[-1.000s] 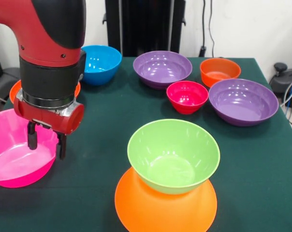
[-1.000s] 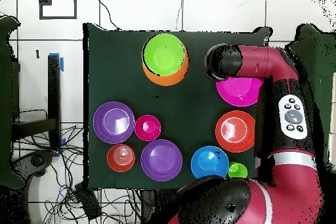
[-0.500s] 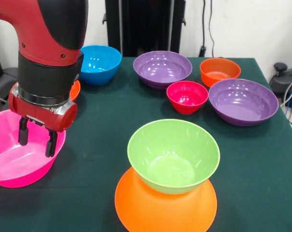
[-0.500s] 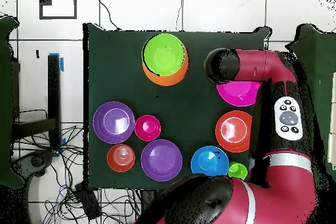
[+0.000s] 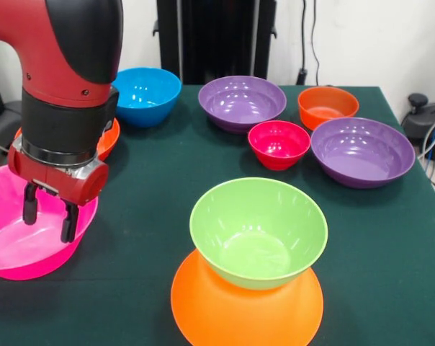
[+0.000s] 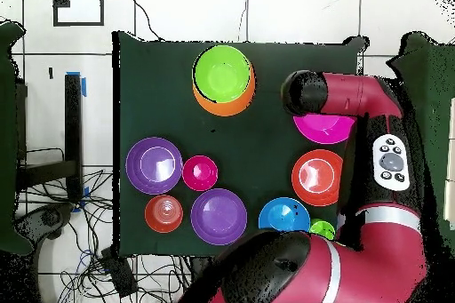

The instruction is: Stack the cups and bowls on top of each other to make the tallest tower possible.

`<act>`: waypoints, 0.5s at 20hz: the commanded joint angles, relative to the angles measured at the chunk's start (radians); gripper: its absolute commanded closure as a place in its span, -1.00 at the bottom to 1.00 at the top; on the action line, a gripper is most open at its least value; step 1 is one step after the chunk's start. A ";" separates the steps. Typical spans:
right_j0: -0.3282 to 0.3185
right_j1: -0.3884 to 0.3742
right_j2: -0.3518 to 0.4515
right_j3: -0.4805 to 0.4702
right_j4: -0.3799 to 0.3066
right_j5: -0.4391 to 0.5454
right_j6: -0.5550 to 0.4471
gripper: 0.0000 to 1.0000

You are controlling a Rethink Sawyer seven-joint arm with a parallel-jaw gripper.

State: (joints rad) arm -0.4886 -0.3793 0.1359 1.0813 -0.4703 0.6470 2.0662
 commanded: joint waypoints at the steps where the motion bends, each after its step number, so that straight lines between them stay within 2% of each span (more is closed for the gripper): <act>1: 0.029 0.053 0.014 0.079 0.054 -0.050 0.172 -1.00; 10: 0.047 0.068 -0.019 0.080 0.093 -0.087 0.160 -1.00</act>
State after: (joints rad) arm -0.4804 -0.3626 0.1031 1.0814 -0.4066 0.6111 2.0662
